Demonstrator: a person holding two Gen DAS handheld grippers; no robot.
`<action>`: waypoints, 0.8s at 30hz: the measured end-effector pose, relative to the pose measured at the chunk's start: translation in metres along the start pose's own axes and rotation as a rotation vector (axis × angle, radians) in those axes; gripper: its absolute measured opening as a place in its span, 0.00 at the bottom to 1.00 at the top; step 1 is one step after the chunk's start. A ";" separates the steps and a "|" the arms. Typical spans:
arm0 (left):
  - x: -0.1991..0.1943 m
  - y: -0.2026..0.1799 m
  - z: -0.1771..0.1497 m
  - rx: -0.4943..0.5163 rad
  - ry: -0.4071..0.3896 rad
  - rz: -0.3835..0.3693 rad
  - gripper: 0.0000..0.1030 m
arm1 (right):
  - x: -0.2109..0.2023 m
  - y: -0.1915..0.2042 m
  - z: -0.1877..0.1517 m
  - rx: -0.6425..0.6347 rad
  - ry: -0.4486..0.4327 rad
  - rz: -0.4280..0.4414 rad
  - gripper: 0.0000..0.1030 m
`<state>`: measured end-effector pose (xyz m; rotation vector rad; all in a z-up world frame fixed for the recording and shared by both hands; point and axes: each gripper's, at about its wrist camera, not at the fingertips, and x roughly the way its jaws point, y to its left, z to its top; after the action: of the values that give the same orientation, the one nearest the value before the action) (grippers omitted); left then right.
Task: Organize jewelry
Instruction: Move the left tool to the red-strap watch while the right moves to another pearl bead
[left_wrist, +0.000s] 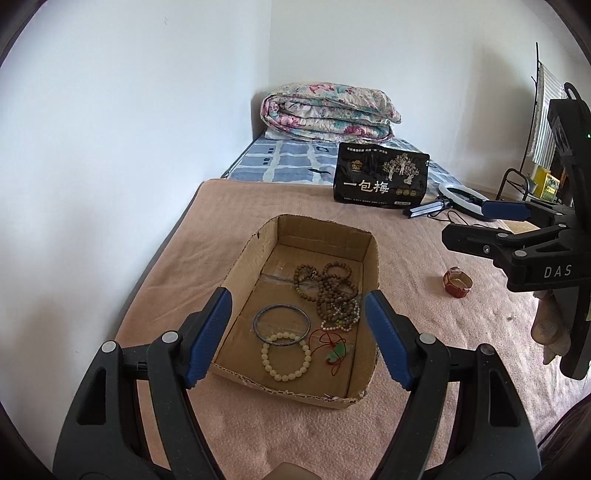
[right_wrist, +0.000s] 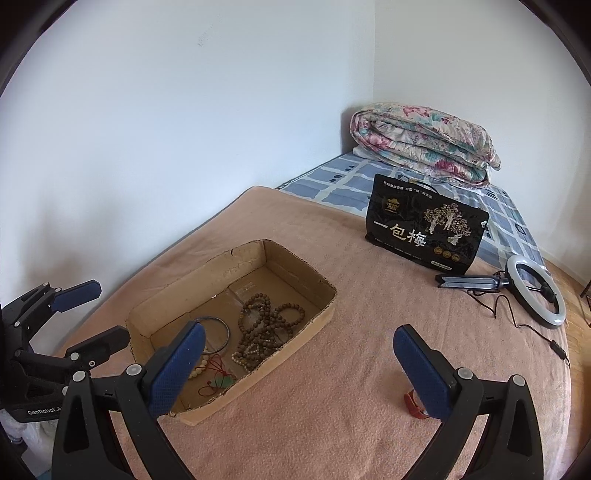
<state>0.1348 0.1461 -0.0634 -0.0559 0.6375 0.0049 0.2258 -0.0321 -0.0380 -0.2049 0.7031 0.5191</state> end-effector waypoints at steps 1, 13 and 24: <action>-0.002 -0.002 0.000 0.002 -0.003 -0.004 0.75 | -0.004 -0.003 -0.002 0.004 -0.003 -0.004 1.00; -0.004 -0.051 0.007 0.054 -0.012 -0.067 0.75 | -0.039 -0.059 -0.031 0.074 -0.016 -0.081 1.00; 0.011 -0.101 0.012 0.097 0.005 -0.143 0.75 | -0.066 -0.129 -0.068 0.149 -0.009 -0.185 1.00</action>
<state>0.1524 0.0461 -0.0553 -0.0074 0.6364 -0.1638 0.2118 -0.1911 -0.0447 -0.1268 0.7029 0.2896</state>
